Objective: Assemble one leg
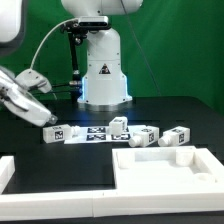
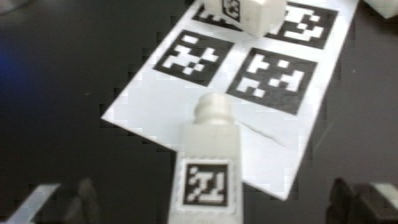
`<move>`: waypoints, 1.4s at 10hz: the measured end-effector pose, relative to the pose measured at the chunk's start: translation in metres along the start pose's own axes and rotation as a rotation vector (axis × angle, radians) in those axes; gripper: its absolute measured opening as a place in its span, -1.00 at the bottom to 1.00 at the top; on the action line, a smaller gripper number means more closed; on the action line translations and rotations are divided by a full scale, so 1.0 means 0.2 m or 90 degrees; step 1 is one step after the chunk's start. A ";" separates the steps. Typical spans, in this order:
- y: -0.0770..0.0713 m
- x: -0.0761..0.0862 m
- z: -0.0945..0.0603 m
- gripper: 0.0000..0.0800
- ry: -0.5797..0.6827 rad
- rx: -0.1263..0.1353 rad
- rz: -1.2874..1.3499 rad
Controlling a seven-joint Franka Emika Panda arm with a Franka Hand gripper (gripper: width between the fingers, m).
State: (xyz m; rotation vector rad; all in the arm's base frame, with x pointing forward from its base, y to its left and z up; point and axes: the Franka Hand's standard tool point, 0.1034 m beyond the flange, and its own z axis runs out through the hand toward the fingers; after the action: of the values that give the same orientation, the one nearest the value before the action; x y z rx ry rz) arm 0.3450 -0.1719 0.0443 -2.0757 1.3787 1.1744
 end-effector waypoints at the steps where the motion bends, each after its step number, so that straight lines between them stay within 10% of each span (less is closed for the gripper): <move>1: 0.00 0.04 0.02 0.62 0.000 0.002 0.009; 9: 0.00 0.09 0.16 0.55 0.004 -0.005 0.026; 11: 0.00 0.09 0.16 -0.28 0.004 -0.005 0.026; 14: -0.01 0.08 0.16 -0.28 0.003 -0.005 0.025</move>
Offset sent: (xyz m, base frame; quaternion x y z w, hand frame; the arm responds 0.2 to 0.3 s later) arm -0.0026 0.0101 -0.0205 0.0293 0.0038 0.0225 0.9993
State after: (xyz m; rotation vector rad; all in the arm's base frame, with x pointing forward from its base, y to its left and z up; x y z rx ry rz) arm 0.3353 -0.1583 0.0126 -2.0668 1.4247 1.1935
